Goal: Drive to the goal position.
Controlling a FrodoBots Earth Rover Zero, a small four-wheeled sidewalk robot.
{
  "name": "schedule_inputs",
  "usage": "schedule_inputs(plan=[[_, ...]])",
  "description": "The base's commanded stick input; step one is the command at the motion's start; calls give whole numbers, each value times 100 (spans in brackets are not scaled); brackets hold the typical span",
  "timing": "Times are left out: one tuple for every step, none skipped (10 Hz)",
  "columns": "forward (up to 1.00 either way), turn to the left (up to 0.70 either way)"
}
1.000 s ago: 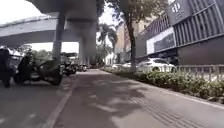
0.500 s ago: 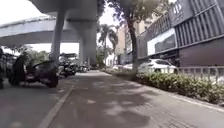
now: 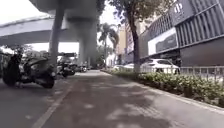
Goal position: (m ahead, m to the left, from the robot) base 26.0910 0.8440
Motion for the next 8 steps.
schedule_inputs(plan=[[45,0],[45,0],[45,0],[45,0],[45,27],[45,27],[45,27],[45,27]])
